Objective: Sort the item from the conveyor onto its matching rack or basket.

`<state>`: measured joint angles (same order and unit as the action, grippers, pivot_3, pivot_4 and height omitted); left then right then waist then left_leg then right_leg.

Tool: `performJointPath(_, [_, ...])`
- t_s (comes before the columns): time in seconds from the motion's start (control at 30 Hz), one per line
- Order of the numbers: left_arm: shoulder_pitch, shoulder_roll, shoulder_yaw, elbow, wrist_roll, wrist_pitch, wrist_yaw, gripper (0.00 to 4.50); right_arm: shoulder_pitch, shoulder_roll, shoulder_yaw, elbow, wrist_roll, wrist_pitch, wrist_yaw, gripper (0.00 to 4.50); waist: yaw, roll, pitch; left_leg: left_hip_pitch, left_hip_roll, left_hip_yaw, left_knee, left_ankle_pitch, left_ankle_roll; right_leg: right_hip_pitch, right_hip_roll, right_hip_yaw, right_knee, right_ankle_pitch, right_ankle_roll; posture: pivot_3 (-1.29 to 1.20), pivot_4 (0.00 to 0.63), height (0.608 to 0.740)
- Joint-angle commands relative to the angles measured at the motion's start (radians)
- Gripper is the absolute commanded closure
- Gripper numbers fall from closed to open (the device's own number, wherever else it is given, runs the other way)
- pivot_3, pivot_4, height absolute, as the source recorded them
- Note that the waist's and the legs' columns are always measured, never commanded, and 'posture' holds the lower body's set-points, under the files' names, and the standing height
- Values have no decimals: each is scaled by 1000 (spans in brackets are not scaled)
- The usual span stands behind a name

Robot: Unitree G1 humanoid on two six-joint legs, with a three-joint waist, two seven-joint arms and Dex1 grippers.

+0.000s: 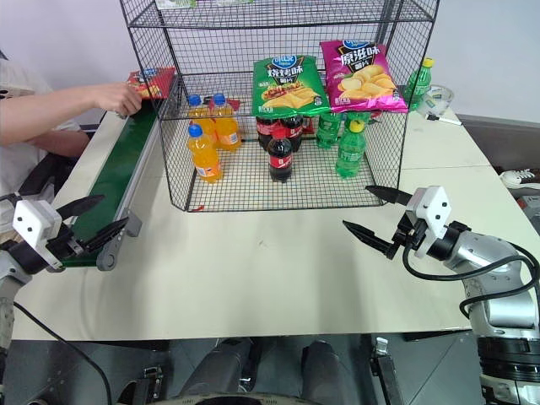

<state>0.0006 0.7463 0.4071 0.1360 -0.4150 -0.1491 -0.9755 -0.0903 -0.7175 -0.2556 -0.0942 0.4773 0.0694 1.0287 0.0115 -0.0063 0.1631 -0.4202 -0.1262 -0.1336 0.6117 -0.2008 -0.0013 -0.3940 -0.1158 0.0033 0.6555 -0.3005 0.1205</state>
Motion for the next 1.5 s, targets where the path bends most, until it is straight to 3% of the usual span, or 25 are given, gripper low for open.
performJointPath(0.03, [16, 11, 26, -13, -4, -36, -15, 962, -20, 2, -13, -31, 23, 2, -2, 0, 0, 0, 0, 0, 0, 0, 0, 0, 0, 0, 0, 0, 0, 0, 0, 0, 150, 740])
performJointPath(0.33, [62, 4, 48, -5, 30, -134, 10, 962, -38, 5, 6, -39, 42, 16, 15, 0, -1, 0, 0, -1, 0, 0, 0, 0, 0, -1, 0, 0, 0, 0, 0, 0, 150, 740])
performJointPath(0.6, [159, -14, 163, 97, 430, -623, 336, 962, -30, 5, 56, -132, 137, 96, 98, 0, 1, 0, 0, -4, 0, 0, -1, 0, 0, -2, 0, 0, -3, 0, 0, 0, 150, 740])
performJointPath(0.77, [224, -16, 179, 104, 622, -751, 503, 962, -48, 1, 112, -149, 173, 148, 178, 0, 3, 0, 0, -5, 0, 0, 0, -1, 2, -2, 0, -1, -6, 0, 0, 0, 150, 740])
performJointPath(1.23, [358, -7, 220, 106, 916, -705, 885, 962, -146, 113, 180, -47, 111, 121, 146, 0, 2, 0, 0, -4, 1, 0, 0, -2, 0, -3, 1, -2, -6, 3, 3, 0, 150, 740])
performJointPath(1.5, [404, 0, 170, 110, 941, -659, 958, 962, -161, 113, 168, -29, 102, 122, 126, 0, 1, 0, 0, -4, 1, 0, 0, -3, 0, -2, 2, -3, -5, 3, 2, 0, 150, 740])
